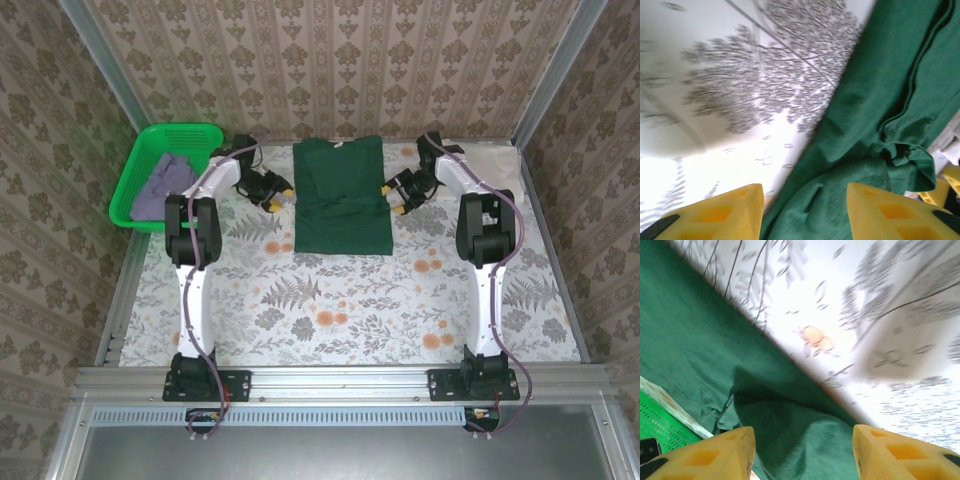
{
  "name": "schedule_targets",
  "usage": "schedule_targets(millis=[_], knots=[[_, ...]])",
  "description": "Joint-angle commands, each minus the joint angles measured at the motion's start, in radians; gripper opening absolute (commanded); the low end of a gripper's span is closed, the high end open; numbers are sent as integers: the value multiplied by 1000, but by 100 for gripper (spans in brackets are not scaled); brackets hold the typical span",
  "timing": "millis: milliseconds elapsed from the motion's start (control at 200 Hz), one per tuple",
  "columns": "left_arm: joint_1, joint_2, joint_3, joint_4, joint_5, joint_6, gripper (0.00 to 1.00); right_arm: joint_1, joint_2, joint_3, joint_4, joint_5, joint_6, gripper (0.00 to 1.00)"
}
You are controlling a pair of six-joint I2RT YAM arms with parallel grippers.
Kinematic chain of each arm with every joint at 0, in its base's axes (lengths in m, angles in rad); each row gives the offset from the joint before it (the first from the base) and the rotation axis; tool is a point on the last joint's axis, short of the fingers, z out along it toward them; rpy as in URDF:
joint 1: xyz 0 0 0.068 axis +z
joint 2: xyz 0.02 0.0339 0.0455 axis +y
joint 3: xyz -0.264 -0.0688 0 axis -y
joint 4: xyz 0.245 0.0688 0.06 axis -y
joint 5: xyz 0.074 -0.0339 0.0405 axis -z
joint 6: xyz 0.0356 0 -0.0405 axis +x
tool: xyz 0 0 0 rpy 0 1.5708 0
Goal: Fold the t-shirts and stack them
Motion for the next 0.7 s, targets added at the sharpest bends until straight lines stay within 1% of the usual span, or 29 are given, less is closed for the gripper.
schedule_targets(millis=[0,80,175,260,315,335,345,420,480,515,560,615,695], knots=[[-18,-187,-72,-4,-99,37,48,-30,-189,-148,41,24,-33,55],[-65,-272,-190,44,-88,49,45,-13,-326,-346,170,9,-44,49],[-149,-328,-282,69,-80,68,37,29,-451,-548,305,-28,-44,35],[-217,-332,-311,93,-66,85,32,75,-495,-655,394,-47,-27,20],[-253,-305,-299,98,-58,93,32,111,-493,-679,421,-48,-24,15],[-253,-292,-293,102,-53,93,32,121,-487,-680,426,-46,-26,13],[-283,-286,-288,103,-51,93,31,126,-482,-681,428,-45,-26,13],[-321,-227,-240,92,-35,112,31,152,-453,-693,451,-21,-11,11],[-343,-175,-204,54,-70,149,30,169,-427,-705,466,6,-3,10],[-344,-155,-208,49,-72,158,29,176,-405,-706,463,11,-7,9],[-338,-145,-250,64,-80,174,28,181,-380,-714,460,15,-14,9],[-325,-149,-325,89,-126,191,28,181,-361,-741,475,20,-15,9],[-305,-161,-440,132,-153,218,28,181,-341,-782,485,34,-31,7]])
